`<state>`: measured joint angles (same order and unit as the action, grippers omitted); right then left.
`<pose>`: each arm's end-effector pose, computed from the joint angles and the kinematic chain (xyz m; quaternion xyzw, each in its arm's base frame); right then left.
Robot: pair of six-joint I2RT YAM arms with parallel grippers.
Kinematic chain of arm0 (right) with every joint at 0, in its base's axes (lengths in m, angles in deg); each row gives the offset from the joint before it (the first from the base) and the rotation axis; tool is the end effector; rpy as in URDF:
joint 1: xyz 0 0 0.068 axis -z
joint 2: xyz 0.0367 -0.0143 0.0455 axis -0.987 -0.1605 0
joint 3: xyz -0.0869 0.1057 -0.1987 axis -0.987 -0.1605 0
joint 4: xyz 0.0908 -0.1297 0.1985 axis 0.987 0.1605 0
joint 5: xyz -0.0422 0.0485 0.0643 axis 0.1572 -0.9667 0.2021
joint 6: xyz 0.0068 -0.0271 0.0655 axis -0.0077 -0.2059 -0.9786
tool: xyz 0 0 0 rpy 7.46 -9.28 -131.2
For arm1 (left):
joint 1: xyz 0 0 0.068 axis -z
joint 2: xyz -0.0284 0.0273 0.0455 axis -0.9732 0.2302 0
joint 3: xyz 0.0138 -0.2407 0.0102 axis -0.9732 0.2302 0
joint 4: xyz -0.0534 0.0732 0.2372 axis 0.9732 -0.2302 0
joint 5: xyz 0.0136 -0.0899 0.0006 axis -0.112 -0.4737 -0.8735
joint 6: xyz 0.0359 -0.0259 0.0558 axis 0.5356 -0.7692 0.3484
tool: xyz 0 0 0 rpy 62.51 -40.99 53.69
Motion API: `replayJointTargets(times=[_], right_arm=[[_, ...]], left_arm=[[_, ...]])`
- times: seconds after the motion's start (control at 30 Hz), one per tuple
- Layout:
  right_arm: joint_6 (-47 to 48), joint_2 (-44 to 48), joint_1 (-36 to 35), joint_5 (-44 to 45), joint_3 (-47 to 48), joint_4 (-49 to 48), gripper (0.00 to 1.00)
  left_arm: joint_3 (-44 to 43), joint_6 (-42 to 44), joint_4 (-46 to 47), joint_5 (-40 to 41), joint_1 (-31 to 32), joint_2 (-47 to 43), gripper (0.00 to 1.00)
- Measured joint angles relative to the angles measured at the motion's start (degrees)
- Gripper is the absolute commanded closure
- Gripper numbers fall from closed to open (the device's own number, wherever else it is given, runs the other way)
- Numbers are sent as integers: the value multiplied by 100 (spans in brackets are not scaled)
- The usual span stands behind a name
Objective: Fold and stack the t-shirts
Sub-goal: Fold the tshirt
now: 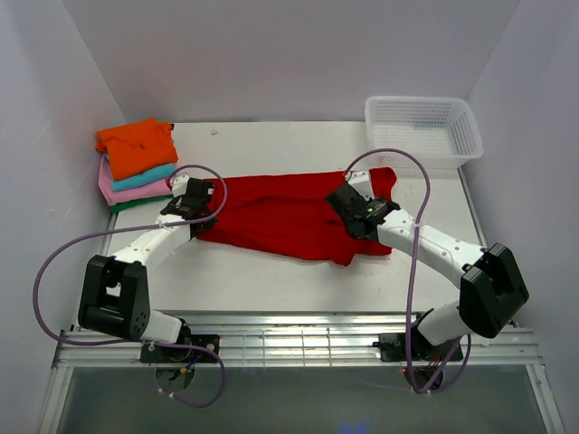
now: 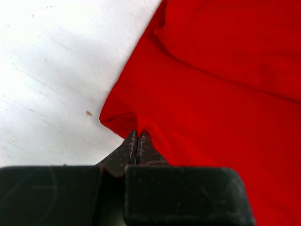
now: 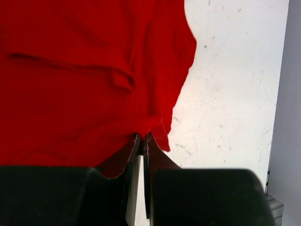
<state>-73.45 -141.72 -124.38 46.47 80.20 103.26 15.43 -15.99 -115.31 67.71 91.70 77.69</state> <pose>0.2342 0.1669 0.2086 -0.0686 0.9030 -0.1843 0.3821 0.2793 -0.0508 0.1619 -0.2613 0.9049 0.0456 0.3328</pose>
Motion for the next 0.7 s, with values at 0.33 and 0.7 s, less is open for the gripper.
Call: replayJointTargets(times=[0.33, 0.7], right_arm=[[1082, -852, 662, -11, 577, -1021, 92], [1639, -1585, 986, -127, 1318, -1325, 92]], left_arm=[[-267, 393, 442, -251, -439, 605, 100], [-678, 662, 535, -470, -581, 807, 100]])
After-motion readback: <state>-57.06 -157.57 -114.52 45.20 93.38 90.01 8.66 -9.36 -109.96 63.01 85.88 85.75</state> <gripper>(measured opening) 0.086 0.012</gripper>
